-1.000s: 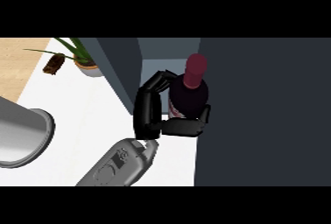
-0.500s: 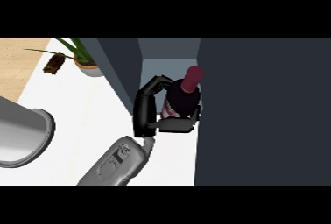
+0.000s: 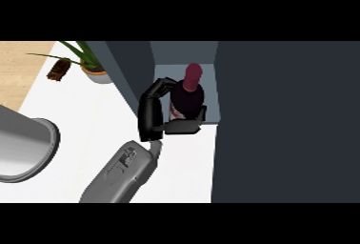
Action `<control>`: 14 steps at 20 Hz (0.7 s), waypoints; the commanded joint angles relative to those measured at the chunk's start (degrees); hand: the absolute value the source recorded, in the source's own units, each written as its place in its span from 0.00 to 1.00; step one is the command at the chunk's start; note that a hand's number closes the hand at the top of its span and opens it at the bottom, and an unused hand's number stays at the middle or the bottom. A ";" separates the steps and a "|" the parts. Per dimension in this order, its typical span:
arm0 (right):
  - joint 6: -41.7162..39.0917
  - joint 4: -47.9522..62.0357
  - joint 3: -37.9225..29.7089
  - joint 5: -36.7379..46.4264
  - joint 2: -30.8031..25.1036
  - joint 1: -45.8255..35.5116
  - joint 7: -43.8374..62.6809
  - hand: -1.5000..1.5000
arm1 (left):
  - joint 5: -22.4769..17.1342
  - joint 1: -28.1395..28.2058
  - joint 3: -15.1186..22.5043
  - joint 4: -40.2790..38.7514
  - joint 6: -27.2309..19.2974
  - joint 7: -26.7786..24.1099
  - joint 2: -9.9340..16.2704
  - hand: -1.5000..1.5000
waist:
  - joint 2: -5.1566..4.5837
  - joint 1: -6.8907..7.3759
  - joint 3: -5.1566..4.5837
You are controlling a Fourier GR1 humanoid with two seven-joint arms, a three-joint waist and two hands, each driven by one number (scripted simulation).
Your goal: Pick up the wine, place it into the cabinet and close the cabinet
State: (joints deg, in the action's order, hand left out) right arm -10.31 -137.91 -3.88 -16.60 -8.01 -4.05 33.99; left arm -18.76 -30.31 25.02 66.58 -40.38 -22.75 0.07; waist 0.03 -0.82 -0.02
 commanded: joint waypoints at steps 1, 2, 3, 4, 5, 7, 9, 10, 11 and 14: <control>1.68 -9.86 0.91 -3.71 0.02 1.51 5.31 0.00 | -2.48 -0.74 -0.81 -1.95 -0.76 -1.97 -0.06 1.00 | 0.01 -0.04 -0.01; 0.17 -8.63 -1.39 -4.78 -0.17 3.30 2.57 0.00 | -0.51 -3.76 -2.73 -4.11 0.76 0.79 -0.06 1.00 | 0.01 -0.02 0.02; 0.21 -6.76 0.77 -2.71 1.29 2.78 0.64 0.00 | -3.19 -4.29 -3.68 -7.72 2.57 -2.51 -0.06 1.00 | -0.10 -0.18 0.00; -3.17 -6.69 -4.31 -8.31 -1.08 6.04 -0.47 0.00 | -2.96 -2.96 -1.60 -5.64 0.25 -1.75 -0.06 1.00 | -0.02 -0.21 0.04; 1.71 -7.46 2.05 -0.77 1.79 2.07 2.29 0.00 | -2.88 -6.18 -2.44 -5.60 1.19 2.17 -0.06 1.00 | 0.00 0.09 0.00; -1.30 -6.56 -3.78 -8.05 -1.45 2.88 1.78 0.00 | -3.61 -7.97 -6.72 -10.61 5.90 -1.33 -0.07 1.00 | -0.11 -0.30 0.02; 1.76 -8.31 0.23 -4.52 0.34 0.80 4.62 0.00 | -4.26 -8.91 -5.41 -11.06 5.22 -0.33 -0.07 1.00 | -0.07 -0.25 -0.02; 0.82 -8.29 -0.80 -4.93 0.64 2.62 2.60 0.00 | -3.54 -4.73 -6.94 -10.93 8.61 -2.63 0.97 1.00 | -0.03 0.00 0.00; -1.13 -6.65 -1.57 -6.01 0.41 3.27 0.13 0.00 | -5.66 -10.80 -6.66 -12.82 4.16 0.30 -0.05 1.00 | -0.09 -0.50 0.02; 1.20 -5.38 -1.71 -5.25 -0.01 -0.58 2.39 0.00 | -5.10 -14.36 -8.09 -19.07 5.78 -0.72 -0.06 1.00 | -0.15 -0.37 0.00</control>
State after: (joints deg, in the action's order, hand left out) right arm -10.30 -137.32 -3.74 -16.87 -7.35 -4.52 33.07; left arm -23.53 -39.61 18.87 53.26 -35.26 -23.92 0.11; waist -0.07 -1.04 -0.02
